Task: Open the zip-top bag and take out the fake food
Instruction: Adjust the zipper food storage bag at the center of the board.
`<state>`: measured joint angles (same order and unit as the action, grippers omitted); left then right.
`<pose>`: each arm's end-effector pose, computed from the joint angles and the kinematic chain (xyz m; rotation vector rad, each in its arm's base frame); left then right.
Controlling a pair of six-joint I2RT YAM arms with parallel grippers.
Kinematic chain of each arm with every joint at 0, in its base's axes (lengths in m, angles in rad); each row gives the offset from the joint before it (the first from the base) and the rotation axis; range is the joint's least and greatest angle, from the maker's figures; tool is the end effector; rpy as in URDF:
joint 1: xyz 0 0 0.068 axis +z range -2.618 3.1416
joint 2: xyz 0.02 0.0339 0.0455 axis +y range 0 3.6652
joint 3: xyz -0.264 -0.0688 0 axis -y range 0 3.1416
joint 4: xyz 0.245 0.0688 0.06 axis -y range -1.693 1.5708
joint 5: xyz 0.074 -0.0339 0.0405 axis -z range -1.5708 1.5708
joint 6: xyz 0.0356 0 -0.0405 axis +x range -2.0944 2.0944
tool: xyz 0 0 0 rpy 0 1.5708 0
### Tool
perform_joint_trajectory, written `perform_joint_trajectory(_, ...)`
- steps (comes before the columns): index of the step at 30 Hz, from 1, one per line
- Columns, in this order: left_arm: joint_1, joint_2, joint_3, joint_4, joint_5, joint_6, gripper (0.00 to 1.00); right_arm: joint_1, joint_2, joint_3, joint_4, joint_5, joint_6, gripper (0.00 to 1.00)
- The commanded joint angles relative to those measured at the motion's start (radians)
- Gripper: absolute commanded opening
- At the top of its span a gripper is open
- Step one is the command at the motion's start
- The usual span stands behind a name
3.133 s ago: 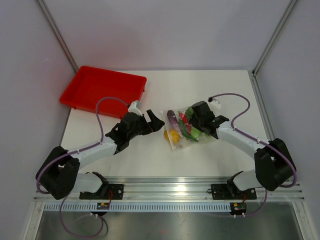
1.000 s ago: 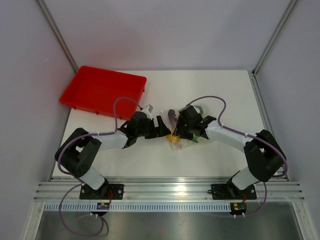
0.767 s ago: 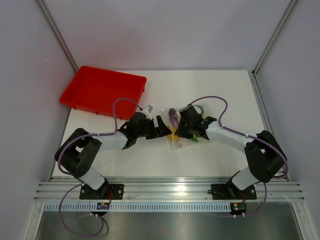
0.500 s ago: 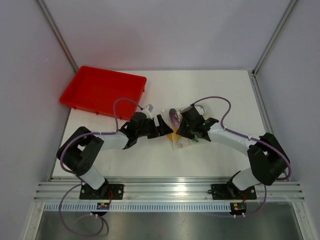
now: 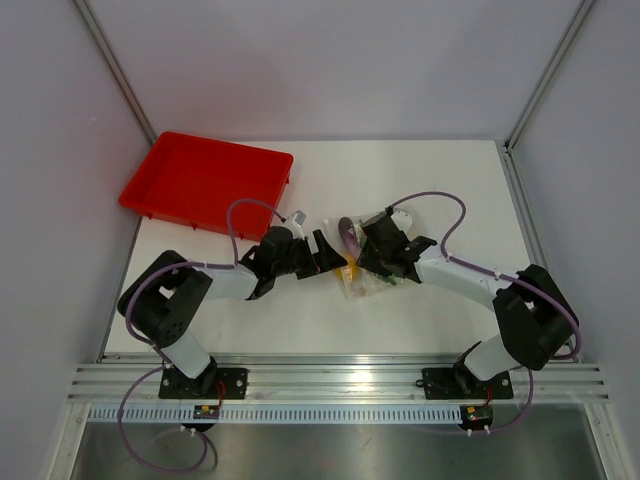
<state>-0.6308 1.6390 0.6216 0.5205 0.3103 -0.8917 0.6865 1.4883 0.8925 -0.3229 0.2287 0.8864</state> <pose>0.2461 -0.1932 0.1486 -0.0862 2.2911 -1.1959 0.2377 0.1843 0.2024 0.3456 2.4745 0.3950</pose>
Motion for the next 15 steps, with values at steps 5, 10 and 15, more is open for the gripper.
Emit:
perform_joint_trajectory(5, 0.005, 0.015, -0.019, 0.098, 0.021, -0.032, 0.94, 0.005, 0.092, 0.048, 0.041, 0.028, -0.015, 0.41)
perform_joint_trajectory(10, 0.005, 0.015, -0.028, 0.093, 0.01, -0.036, 0.94, 0.005, 0.115, 0.052, 0.048, 0.018, -0.015, 0.4)
perform_joint_trajectory(15, 0.005, 0.018, -0.025, 0.055, -0.019, -0.032, 0.92, 0.005, 0.115, 0.045, 0.068, 0.008, -0.017, 0.37)
